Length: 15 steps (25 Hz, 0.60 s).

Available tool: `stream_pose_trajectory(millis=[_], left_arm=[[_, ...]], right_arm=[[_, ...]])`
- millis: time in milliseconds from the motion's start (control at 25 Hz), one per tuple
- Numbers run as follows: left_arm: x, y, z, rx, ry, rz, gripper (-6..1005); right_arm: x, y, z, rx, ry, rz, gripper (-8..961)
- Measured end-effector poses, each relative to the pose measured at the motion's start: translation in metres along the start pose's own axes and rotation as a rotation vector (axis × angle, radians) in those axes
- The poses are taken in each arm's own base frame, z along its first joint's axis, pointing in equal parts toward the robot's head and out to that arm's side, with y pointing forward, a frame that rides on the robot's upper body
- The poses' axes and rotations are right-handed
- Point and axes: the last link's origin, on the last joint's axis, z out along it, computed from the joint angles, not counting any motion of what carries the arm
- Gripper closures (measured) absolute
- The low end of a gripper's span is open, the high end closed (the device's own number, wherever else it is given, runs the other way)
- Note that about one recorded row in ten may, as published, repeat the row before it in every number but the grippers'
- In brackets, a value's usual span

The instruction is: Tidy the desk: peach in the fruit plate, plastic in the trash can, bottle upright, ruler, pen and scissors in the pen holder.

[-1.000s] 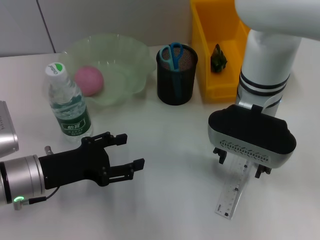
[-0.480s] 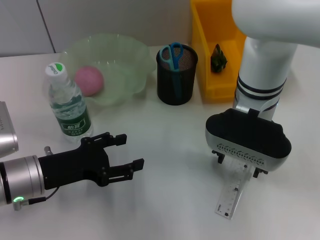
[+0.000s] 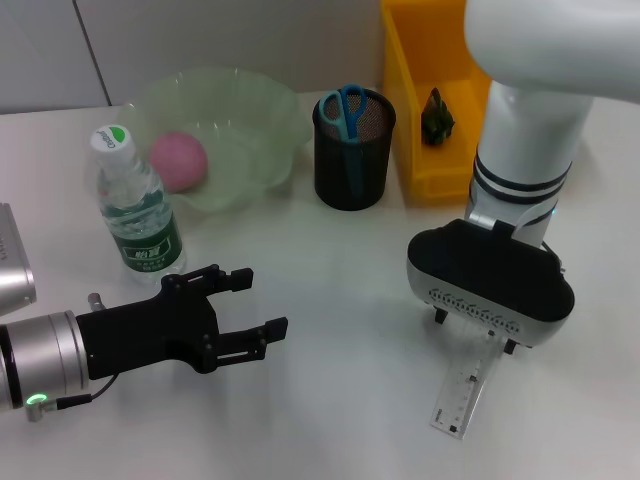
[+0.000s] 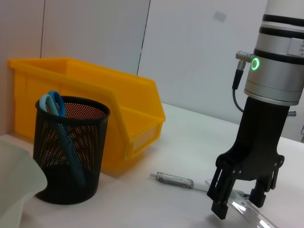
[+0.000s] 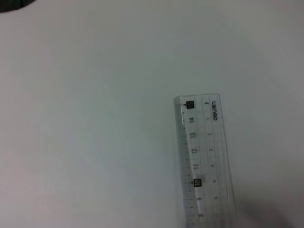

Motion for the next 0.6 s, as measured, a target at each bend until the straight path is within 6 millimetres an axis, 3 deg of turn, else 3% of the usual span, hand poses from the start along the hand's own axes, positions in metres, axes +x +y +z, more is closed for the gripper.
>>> stream_pose_trajectory(millis=[600], left_arm=[[0.0008,-0.0011,-0.0006,0.003,0.002,-0.01,185]], right_arm=[[-0.0011,0.0079,-0.0001,0.004,0.004,0.037,135]])
